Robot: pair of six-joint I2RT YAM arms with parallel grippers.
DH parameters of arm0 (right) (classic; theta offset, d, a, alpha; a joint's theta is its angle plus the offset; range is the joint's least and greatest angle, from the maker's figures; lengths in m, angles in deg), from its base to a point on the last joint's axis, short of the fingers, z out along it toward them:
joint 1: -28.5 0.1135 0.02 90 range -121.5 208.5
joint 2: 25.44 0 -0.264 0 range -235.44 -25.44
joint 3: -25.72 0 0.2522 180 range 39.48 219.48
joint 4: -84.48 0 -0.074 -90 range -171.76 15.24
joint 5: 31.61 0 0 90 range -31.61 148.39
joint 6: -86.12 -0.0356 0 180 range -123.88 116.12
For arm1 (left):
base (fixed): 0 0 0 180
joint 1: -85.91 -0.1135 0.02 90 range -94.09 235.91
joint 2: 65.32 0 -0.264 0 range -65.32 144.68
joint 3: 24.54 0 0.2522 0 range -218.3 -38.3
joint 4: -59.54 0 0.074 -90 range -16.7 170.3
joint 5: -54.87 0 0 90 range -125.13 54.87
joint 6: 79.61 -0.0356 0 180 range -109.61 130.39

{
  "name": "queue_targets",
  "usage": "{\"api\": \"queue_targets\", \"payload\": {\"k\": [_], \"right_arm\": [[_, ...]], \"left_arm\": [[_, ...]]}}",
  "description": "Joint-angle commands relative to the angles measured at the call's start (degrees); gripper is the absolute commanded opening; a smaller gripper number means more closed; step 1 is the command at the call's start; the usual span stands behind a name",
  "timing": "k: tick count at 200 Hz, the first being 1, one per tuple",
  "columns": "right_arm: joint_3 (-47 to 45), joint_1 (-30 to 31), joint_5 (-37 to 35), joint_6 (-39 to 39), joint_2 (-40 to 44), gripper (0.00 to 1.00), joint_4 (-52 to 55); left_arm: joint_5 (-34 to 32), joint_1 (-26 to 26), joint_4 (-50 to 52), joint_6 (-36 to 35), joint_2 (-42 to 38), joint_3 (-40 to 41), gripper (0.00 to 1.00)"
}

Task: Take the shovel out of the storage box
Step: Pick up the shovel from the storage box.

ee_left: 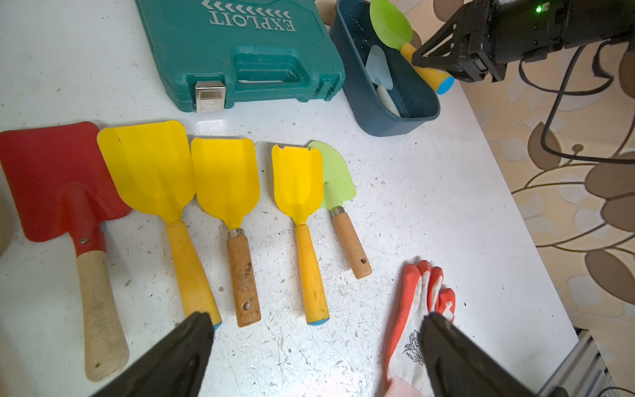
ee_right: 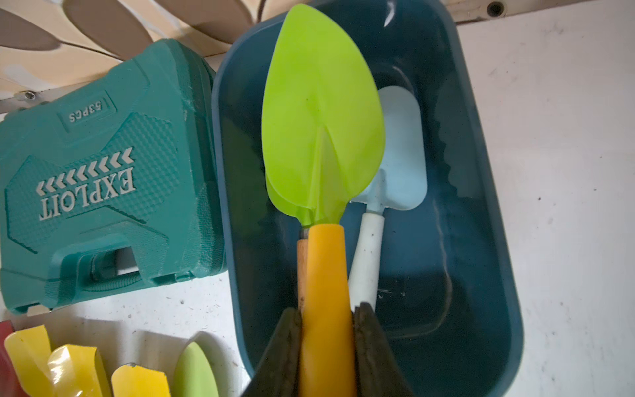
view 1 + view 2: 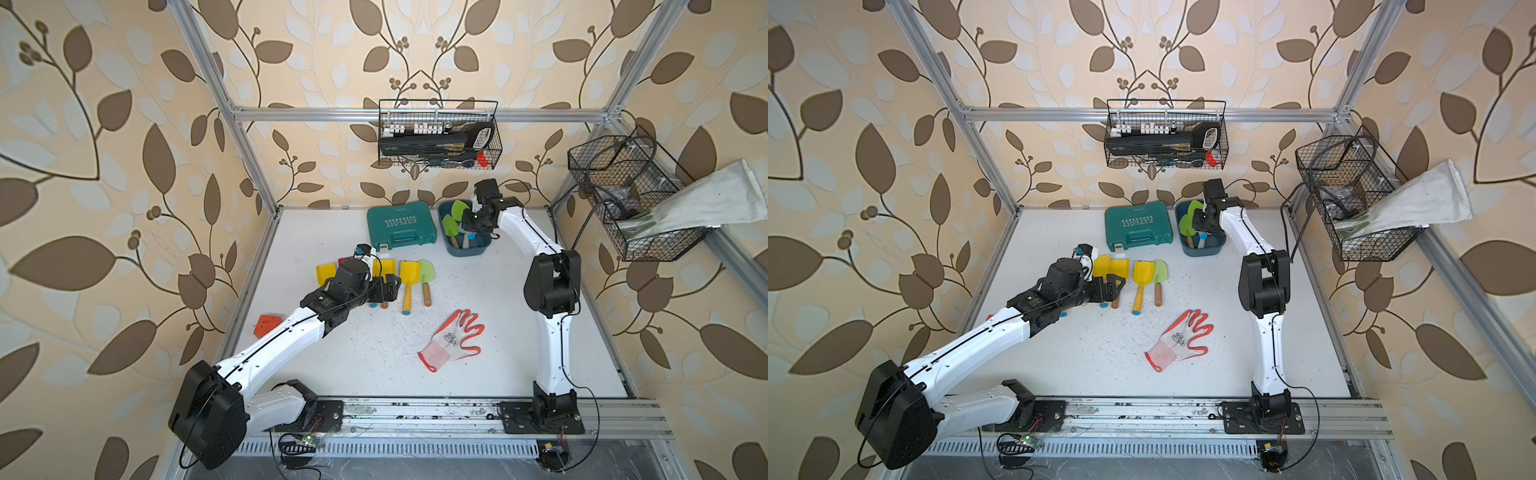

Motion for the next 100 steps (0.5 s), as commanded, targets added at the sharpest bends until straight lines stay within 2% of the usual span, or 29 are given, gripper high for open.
{"api": "queue_targets", "payload": {"k": [1, 43, 100], "right_arm": [[-3.27, 0.20, -1.40, 0.72, 2.85, 0.05, -2.62], [-10.22, 0.78, -0.33, -0.41, 8.77, 0.04, -5.70], [-26.52, 5.12, -1.90, -2.29, 24.42, 0.04, -11.91]], "left_arm": [[-0.33, -0.59, -0.58, 0.39, -0.65, -1.41, 0.99], [1.00, -0.55, -1.54, 0.74, -0.82, -1.02, 0.98], [4.47, -0.60, -3.21, 0.83, -1.27, -0.74, 0.98]]}}
